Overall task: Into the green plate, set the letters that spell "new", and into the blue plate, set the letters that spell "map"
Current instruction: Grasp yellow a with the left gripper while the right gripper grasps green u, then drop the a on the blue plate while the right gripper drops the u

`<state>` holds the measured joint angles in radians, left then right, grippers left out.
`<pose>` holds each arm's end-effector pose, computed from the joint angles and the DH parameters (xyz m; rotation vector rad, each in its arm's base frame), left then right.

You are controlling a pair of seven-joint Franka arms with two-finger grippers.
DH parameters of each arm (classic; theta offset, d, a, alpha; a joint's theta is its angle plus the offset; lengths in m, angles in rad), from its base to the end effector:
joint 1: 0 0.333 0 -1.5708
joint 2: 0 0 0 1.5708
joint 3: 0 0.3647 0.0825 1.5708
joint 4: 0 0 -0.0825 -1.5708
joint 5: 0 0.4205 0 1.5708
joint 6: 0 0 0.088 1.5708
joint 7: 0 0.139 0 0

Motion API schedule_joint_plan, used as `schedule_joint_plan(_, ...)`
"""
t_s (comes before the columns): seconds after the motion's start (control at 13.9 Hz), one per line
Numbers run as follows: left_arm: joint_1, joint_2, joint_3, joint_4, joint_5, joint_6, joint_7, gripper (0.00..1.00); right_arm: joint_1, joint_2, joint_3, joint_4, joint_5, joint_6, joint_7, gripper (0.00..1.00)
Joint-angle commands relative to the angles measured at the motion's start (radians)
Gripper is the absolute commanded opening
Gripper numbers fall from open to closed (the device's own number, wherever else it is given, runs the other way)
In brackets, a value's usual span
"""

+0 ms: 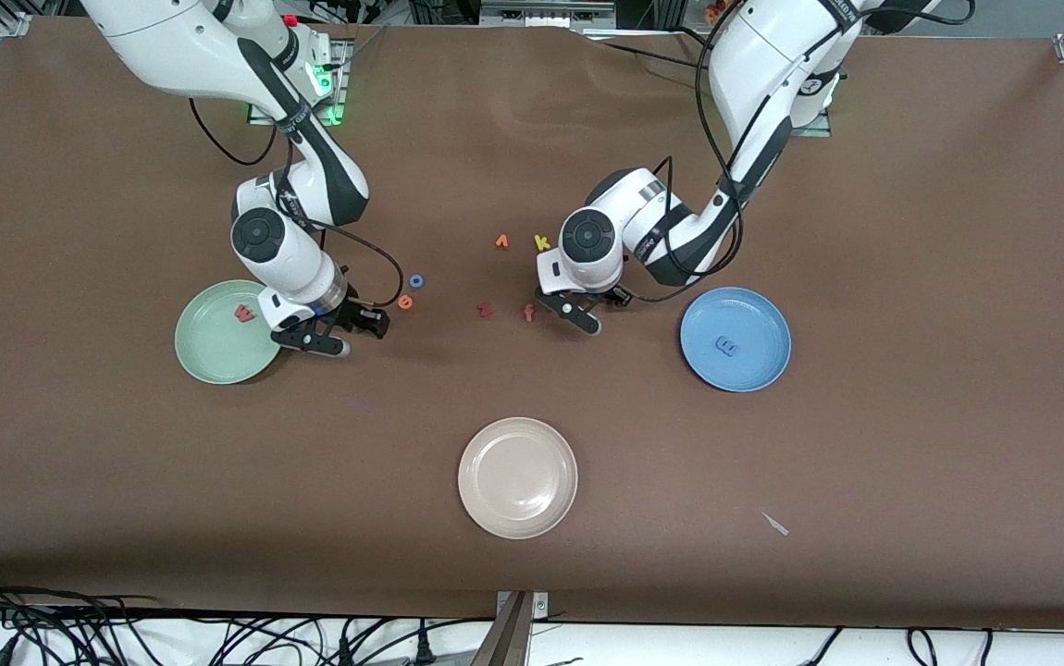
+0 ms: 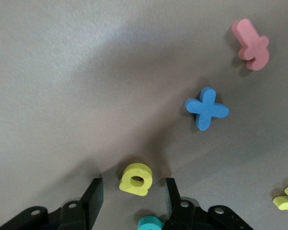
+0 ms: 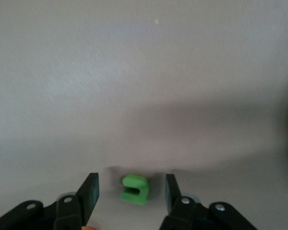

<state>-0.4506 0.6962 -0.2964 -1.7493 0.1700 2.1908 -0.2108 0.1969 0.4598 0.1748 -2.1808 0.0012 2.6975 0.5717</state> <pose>0.5172 -0.4500 0.1502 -2.9417 0.9201 0.3483 0.5648 0.2225 0.1644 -3.0251 0.3362 -0.0328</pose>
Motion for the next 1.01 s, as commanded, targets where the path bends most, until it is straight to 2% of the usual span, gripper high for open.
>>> schedule_joint_plan(0.0, 0.006, -0.015, 0.0, -0.021, 0.028, 0.038, 0.022, 0.6, 0.012, -0.004, -0.001, -0.036, 0.017, 0.036, 0.013, 0.64)
schedule_joint_plan(0.22, 0.004, -0.012, 0.0, -0.025, 0.028, 0.04, 0.024, 0.6, 0.019, -0.001, -0.001, -0.045, 0.017, 0.044, 0.013, 0.63)
schedule_joint_plan(0.29, 0.003, -0.014, 0.0, -0.027, 0.028, 0.04, 0.024, 0.5, 0.019, 0.0, -0.001, -0.045, 0.016, 0.047, 0.013, 0.62)
schedule_joint_plan(0.36, 0.001, -0.014, 0.0, -0.029, 0.026, 0.035, 0.024, 0.35, 0.019, 0.003, -0.001, -0.048, 0.016, 0.056, 0.011, 0.62)
schedule_joint_plan(0.43, 0.003, -0.015, 0.0, -0.029, 0.028, 0.032, 0.024, 0.27, 0.019, 0.007, -0.001, -0.05, 0.016, 0.062, 0.011, 0.62)
schedule_joint_plan(0.58, 0.007, -0.021, 0.0, -0.021, 0.026, 0.03, 0.024, 0.19, 0.019, 0.007, -0.001, -0.05, 0.013, 0.062, 0.01, 0.58)
schedule_joint_plan(0.79, 0.016, -0.059, 0.0, -0.015, 0.026, 0.009, 0.021, 0.16, 0.019, 0.007, -0.003, -0.05, 0.011, 0.062, 0.004, 0.54)
schedule_joint_plan(0.94, 0.064, -0.119, 0.0, -0.012, 0.026, -0.072, 0.028, 0.17, 0.019, 0.008, -0.003, -0.05, 0.01, 0.064, 0.002, 0.5)
